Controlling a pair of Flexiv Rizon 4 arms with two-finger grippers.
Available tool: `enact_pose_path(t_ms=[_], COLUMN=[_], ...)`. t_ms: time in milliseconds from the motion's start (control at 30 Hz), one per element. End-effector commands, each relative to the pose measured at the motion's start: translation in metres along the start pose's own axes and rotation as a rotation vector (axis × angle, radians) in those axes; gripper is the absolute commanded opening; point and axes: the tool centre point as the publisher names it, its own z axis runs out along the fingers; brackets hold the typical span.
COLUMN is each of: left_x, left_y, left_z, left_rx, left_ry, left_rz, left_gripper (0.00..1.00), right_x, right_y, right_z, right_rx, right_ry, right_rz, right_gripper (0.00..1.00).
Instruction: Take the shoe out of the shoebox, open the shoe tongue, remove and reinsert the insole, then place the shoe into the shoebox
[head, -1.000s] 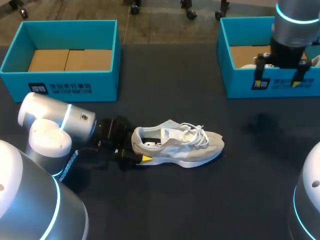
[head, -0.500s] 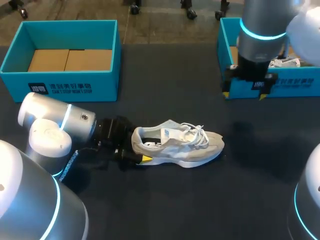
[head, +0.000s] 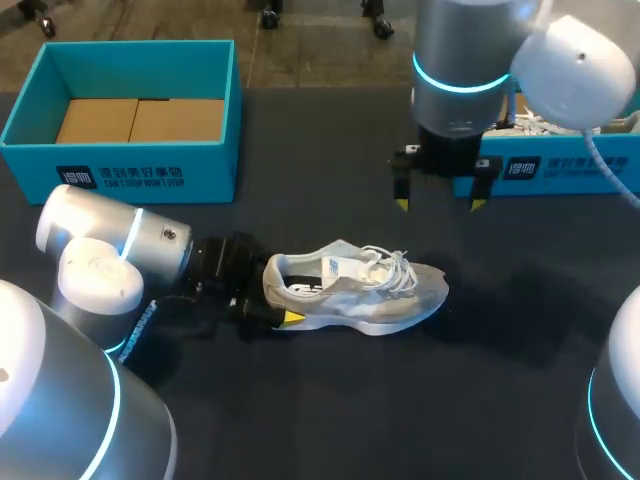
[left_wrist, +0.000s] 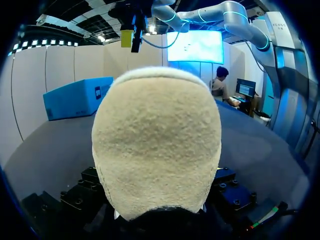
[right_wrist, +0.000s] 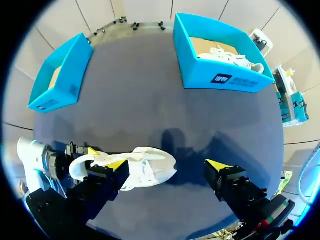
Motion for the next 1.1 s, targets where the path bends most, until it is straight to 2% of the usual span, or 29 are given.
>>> enact_pose_path(t_ms=[33, 200, 267, 467, 800, 1100], left_x=[0.0, 0.0, 0.0, 0.0, 0.0, 0.0], left_y=[0.001, 0.001, 0.001, 0.001, 0.001, 0.001], left_z=[0.0, 0.0, 0.0, 0.0, 0.0, 0.0], left_rx=[-0.002, -0.002, -0.002, -0.002, -0.002, -0.002], left_ry=[-0.001, -0.001, -0.001, -0.001, -0.001, -0.001], left_rz=[0.0, 0.0, 0.0, 0.0, 0.0, 0.0], left_gripper=[0.0, 0.0, 0.0, 0.0, 0.0, 0.0], right_x=[0.003, 0.003, 0.02, 0.064, 0.106, 0.121], right_y=[0.002, 0.002, 0.002, -0.014, -0.029, -0.043], right_z=[0.001, 0.001, 0.002, 0.0, -0.001, 0.02], right_rx=[0.005, 0.005, 0.03, -0.002, -0.005, -0.003], right_ry=[-0.005, -0.005, -0.045, -0.072, -0.161, -0.121], right_rz=[0.0, 0.0, -0.056, -0.055, 0.009, 0.023], right_gripper=[1.0, 1.0, 1.0, 1.0, 1.0, 1.0])
